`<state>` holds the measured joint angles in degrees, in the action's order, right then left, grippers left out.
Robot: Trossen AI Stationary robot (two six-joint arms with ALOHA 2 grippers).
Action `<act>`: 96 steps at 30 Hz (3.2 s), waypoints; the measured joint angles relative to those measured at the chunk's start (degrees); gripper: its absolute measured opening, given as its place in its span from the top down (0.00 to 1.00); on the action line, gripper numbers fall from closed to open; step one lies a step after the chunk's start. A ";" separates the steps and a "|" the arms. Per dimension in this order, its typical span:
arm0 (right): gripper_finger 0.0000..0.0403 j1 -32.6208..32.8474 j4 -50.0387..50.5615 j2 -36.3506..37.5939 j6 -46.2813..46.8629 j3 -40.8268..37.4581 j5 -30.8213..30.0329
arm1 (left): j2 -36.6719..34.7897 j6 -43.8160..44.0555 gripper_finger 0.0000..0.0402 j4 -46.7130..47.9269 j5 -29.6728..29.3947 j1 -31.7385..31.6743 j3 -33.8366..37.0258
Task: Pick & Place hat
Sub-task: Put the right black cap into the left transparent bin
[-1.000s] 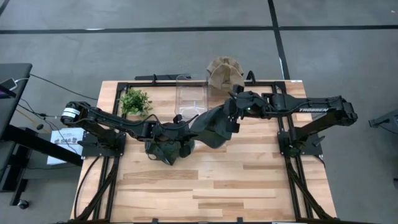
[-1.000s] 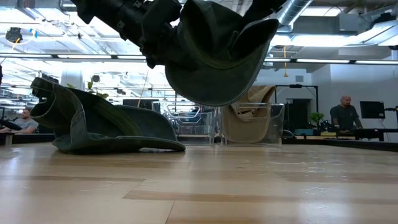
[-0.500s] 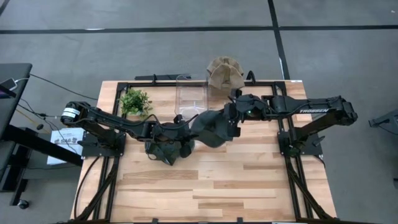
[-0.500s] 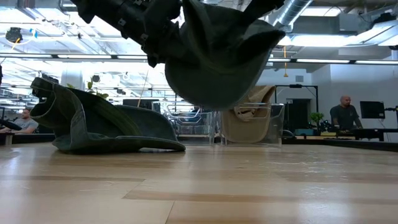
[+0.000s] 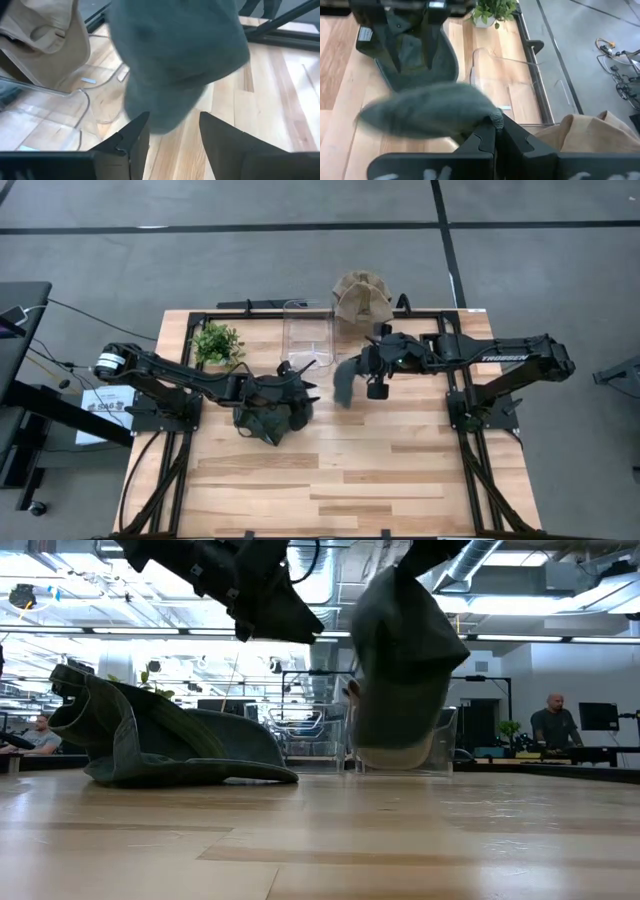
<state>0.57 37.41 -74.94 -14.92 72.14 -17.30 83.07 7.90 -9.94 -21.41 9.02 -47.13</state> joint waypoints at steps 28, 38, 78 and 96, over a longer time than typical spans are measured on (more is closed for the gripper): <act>1.00 12.59 -23.12 25.92 4.54 -27.48 -11.69 | -36.22 1.34 0.57 -6.39 -8.15 8.68 21.77; 1.00 13.19 -33.92 30.56 2.70 -36.76 -12.97 | -34.90 1.37 0.57 -9.06 -7.40 8.61 21.79; 1.00 24.06 -43.47 24.33 -1.61 -36.84 -16.50 | -33.01 0.92 0.57 -13.51 -5.11 8.57 21.73; 1.00 24.06 -43.46 24.31 -2.06 -36.83 -16.46 | -33.03 0.94 0.57 -14.15 -5.11 8.57 21.73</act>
<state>24.62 -6.06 -50.63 -16.98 35.31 -33.76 50.04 8.84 -24.09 -26.52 17.58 -25.41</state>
